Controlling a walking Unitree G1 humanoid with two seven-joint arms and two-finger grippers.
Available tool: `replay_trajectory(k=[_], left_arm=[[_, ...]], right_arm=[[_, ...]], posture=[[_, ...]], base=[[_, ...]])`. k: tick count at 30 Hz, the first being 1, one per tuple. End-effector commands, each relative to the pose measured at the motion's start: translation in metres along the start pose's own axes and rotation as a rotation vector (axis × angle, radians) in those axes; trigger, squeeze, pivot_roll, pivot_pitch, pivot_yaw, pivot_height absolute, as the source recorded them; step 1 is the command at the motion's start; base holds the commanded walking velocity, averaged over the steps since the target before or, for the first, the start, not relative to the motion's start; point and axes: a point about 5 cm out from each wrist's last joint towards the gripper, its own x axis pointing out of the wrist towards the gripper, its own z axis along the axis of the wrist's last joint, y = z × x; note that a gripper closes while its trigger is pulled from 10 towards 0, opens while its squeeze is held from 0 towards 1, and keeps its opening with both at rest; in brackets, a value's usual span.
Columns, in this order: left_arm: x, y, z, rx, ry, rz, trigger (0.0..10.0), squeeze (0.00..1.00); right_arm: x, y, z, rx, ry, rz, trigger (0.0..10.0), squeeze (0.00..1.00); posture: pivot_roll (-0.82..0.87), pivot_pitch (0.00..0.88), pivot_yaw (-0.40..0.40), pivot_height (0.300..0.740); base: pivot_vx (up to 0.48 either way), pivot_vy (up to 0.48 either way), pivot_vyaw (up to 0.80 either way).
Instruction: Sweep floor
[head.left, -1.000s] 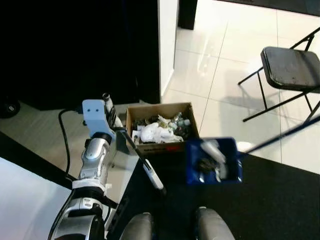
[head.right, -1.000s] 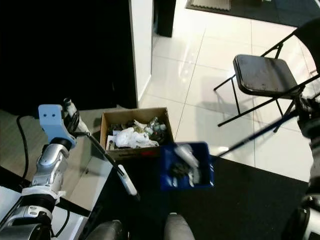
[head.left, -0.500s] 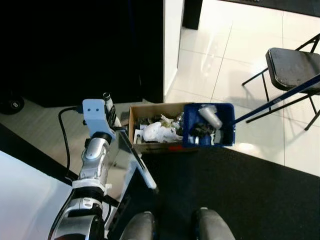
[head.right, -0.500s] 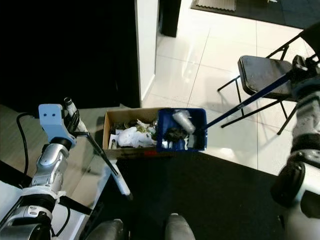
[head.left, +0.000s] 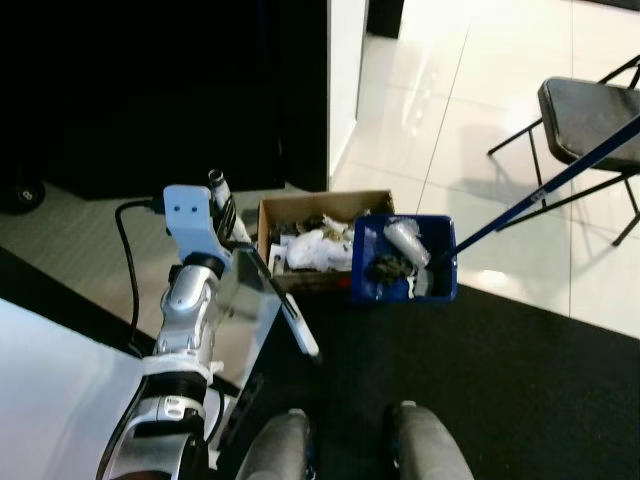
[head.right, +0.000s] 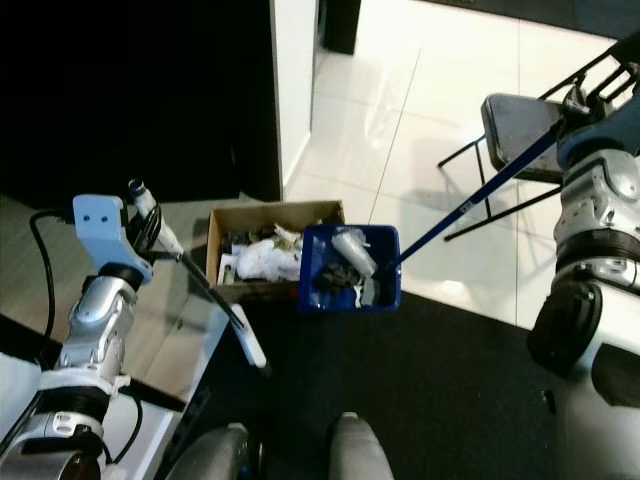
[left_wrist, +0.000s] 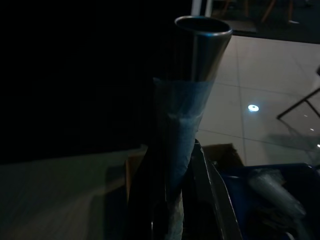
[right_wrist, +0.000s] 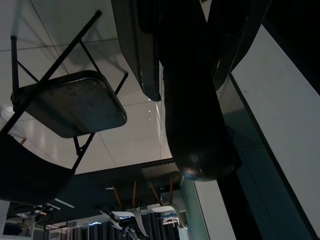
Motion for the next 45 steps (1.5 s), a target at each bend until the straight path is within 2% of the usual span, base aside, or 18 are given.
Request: replay_trajectory(k=[1,5,9,12,15,17,21,24,26,29,30,32,40,45], left_arm=[[-0.001,0.000,0.006,0.000,-0.024,-0.017,10.0,0.00],[-0.003,0.002,0.020,0.016,-0.074,-0.026,10.0,0.00],[-0.003,0.005,0.027,0.019,-0.093,-0.016,10.0,0.00],[-0.003,0.005,0.027,0.019,-0.094,-0.015,10.0,0.00],[-0.007,0.006,0.018,0.018,-0.048,-0.012,10.0,0.00],[-0.008,0.006,0.012,0.015,-0.028,-0.006,10.0,0.00],[-0.007,0.007,0.009,0.009,-0.014,0.011,10.0,0.00],[-0.005,0.007,0.007,0.005,-0.004,0.021,10.0,0.00],[-0.005,0.007,0.002,0.011,0.013,0.012,10.0,0.00],[-0.005,0.007,0.001,0.013,0.016,0.007,10.0,0.00],[-0.006,0.005,-0.002,0.023,0.029,-0.011,10.0,0.00],[-0.007,0.003,-0.005,0.028,0.037,-0.016,10.0,0.00],[-0.008,0.000,-0.007,0.004,0.039,-0.001,10.0,0.00],[-0.007,0.000,-0.006,-0.015,0.019,0.012,10.0,0.00]], right_arm=[[0.003,0.003,0.014,0.003,-0.066,-0.004,10.0,0.00],[0.008,0.013,0.022,0.000,-0.079,0.004,10.0,0.00],[0.011,0.018,0.030,0.012,-0.097,0.012,10.0,0.00],[0.012,0.020,0.033,0.026,-0.104,0.020,10.0,0.00],[0.013,0.025,0.034,0.059,-0.091,0.062,10.0,0.00],[0.012,0.026,0.028,0.089,-0.065,0.090,10.0,0.00],[0.009,0.023,0.018,0.087,-0.030,0.119,10.0,0.00],[0.006,0.016,0.008,0.058,0.019,0.127,10.0,0.00],[-0.003,0.006,-0.011,0.022,0.088,0.180,10.0,0.00],[-0.004,0.004,-0.013,0.014,0.097,0.187,10.0,0.00],[-0.012,-0.002,-0.029,-0.041,0.154,0.198,10.0,0.00],[-0.017,-0.006,-0.038,-0.067,0.177,0.216,10.0,0.00],[-0.031,-0.014,-0.053,-0.057,0.183,0.247,10.0,0.00],[-0.032,-0.009,-0.048,-0.022,0.163,0.281,10.0,0.00]], posture=[[0.05,0.173,-0.032,0.740],[0.07,0.212,-0.041,0.740],[0.08,0.211,-0.050,0.740],[0.08,0.204,-0.053,0.740],[0.07,0.165,-0.061,0.740],[0.06,0.132,-0.066,0.740],[0.03,0.078,-0.058,0.740],[0.02,0.054,-0.045,0.740],[0.00,0.038,-0.020,0.740],[0.00,0.038,-0.020,0.740],[-0.01,0.024,-0.005,0.740],[-0.02,0.018,-0.003,0.740],[-0.02,0.000,-0.009,0.740],[-0.02,0.000,-0.018,0.740]], base=[[0.000,0.000,0.00],[0.000,0.000,0.00],[0.000,0.000,0.00],[0.000,0.000,0.00],[0.000,0.000,0.00],[0.000,0.000,0.00],[0.000,0.000,0.00],[0.000,0.000,0.00],[0.000,0.000,0.00],[0.000,0.000,0.00],[0.000,0.000,0.00],[0.000,0.000,0.00],[0.000,0.000,0.00],[0.000,0.000,0.00]])
